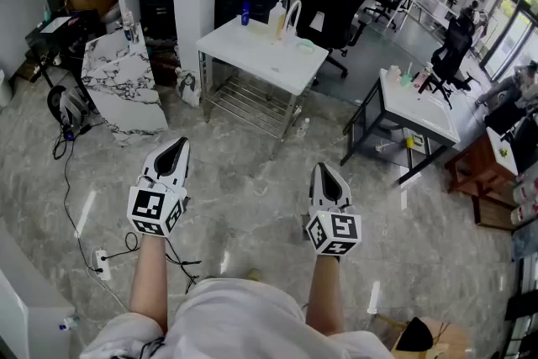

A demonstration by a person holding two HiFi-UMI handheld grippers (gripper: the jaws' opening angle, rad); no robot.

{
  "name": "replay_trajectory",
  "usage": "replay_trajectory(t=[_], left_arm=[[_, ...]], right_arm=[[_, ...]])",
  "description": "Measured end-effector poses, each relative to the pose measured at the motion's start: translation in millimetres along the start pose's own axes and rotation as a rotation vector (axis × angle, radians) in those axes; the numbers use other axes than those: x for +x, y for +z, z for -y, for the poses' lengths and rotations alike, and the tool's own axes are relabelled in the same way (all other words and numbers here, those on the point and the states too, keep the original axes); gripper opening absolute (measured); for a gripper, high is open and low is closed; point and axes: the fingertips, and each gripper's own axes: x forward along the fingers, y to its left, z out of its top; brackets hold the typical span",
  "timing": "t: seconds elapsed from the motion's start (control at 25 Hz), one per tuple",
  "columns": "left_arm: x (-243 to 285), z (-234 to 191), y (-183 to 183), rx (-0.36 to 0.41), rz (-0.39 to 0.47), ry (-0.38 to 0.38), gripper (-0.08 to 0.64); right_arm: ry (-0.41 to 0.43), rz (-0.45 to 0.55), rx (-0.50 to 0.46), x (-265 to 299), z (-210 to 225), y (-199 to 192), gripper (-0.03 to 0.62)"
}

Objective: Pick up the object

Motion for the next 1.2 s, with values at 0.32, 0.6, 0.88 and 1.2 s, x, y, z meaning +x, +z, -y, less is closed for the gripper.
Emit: replay_trajectory(t=[0.32, 0.6, 0.88, 1.2], left_arm=[[-0.6, 4.9, 1.0, 0.0, 0.006, 0.002, 0.02], [-5.5, 9.5, 0.0, -0.003, 0.0, -0.002, 0.021], [-7.2, 17.5, -1.0, 0.004, -0.011, -0.031, 0.021], [-6.6, 23.9, -3.8, 0.005, -0.015, -0.031, 0.04]], right_arm=[[-0.003, 0.007, 0.0, -3.9, 4.5, 0.0, 0.005], [0.011, 0.041, 0.001, -10.4, -0.2, 7.0, 0.006], [0.024, 0.041, 0.013, -15.1, -4.1, 6.5, 0.006], [0.034, 0.037, 0.02, -15.8, 0.2, 0.4, 0.006]])
